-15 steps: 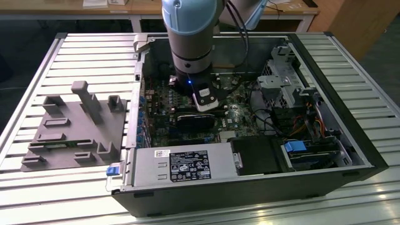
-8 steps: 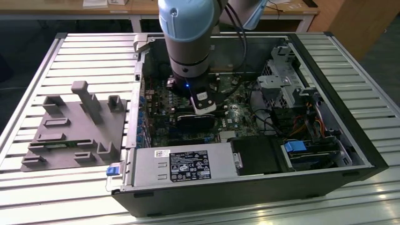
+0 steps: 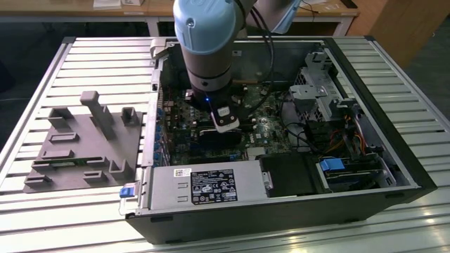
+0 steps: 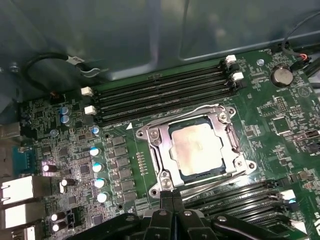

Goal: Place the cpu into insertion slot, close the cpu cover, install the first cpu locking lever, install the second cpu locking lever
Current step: 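Install the second cpu locking lever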

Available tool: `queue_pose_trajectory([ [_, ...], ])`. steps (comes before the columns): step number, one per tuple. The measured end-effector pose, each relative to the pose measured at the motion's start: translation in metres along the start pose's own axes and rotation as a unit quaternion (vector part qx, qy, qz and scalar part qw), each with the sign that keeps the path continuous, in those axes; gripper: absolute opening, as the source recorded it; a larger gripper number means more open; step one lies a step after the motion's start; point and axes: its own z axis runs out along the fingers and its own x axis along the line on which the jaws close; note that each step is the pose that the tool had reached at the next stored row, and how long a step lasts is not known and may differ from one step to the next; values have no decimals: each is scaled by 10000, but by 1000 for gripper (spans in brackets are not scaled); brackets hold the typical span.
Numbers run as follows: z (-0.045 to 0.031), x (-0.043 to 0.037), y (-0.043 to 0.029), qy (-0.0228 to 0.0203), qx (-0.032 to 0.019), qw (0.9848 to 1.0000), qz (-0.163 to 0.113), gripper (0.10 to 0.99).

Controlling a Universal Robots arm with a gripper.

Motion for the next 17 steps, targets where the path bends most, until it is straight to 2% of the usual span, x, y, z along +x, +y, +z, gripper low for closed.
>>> queue_pose_trajectory([
  [9,40,46,-22,3,-14,10000,2,102],
  [17,74,59,-7,22,-83,10000,9,102],
])
